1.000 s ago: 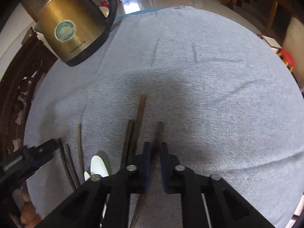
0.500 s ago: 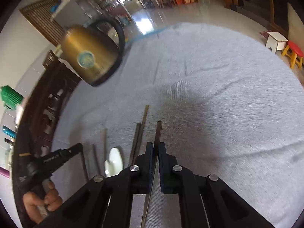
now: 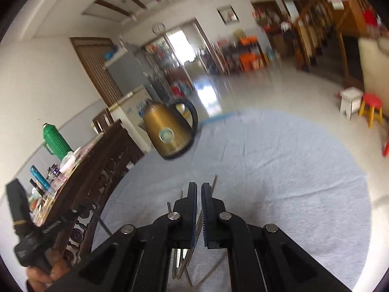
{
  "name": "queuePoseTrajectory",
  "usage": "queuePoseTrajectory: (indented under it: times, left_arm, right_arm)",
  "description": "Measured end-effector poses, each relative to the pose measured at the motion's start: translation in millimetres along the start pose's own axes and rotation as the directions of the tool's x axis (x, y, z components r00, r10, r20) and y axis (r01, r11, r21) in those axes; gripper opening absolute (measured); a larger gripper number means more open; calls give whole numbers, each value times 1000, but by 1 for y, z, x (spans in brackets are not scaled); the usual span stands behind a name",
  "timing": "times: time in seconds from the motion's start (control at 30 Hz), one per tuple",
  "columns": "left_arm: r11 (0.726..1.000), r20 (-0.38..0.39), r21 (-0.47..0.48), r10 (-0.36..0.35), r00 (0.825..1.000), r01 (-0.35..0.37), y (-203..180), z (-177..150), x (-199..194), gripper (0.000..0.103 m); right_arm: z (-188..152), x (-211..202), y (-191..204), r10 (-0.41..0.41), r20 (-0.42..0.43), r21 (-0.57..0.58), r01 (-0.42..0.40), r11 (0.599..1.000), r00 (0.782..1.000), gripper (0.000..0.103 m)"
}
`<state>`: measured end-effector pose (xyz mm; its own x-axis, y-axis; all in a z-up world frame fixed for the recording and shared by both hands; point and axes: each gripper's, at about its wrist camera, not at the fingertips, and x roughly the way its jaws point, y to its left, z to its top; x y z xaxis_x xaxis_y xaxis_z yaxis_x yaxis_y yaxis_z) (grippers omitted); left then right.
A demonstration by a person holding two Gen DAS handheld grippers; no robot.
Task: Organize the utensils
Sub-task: 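Grasp a dark chopstick with the left gripper while the right gripper grasps another, then lift the held chopsticks with both grippers toward the grey cup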
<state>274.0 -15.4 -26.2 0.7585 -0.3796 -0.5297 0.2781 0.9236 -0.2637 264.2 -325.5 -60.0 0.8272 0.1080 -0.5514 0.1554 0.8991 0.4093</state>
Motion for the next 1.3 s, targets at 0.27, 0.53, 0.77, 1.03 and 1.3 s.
queuePoseTrajectory:
  times: [0.27,0.53,0.77,1.03,1.3]
  left_arm:
    - [1000,70,23,-9,998,8,-8,-23,-47,5]
    - [998,47,50,-30,998,28,-11,-19,-35,5]
    - [995,45,88,-40,998,36,-13,-21,-37,5]
    - [998,59,70,1,998,-5,-3,-24,-42,6]
    - [998,116,67,-3,993,-5,-6,-35,-63,5]
  right_arm:
    - [-8,16,-42,-41,-166,113,60,992,985,60]
    - [-3,159,-82,-213,-475,88,287,954,854,35]
    - [-14,216,-80,-390,-541,-27,448,893,745,20]
    - [-24,181,-67,-342,-433,-37,362,931,834,6]
    - [-11,40,-32,-176,-113,-60,170,984,978,6]
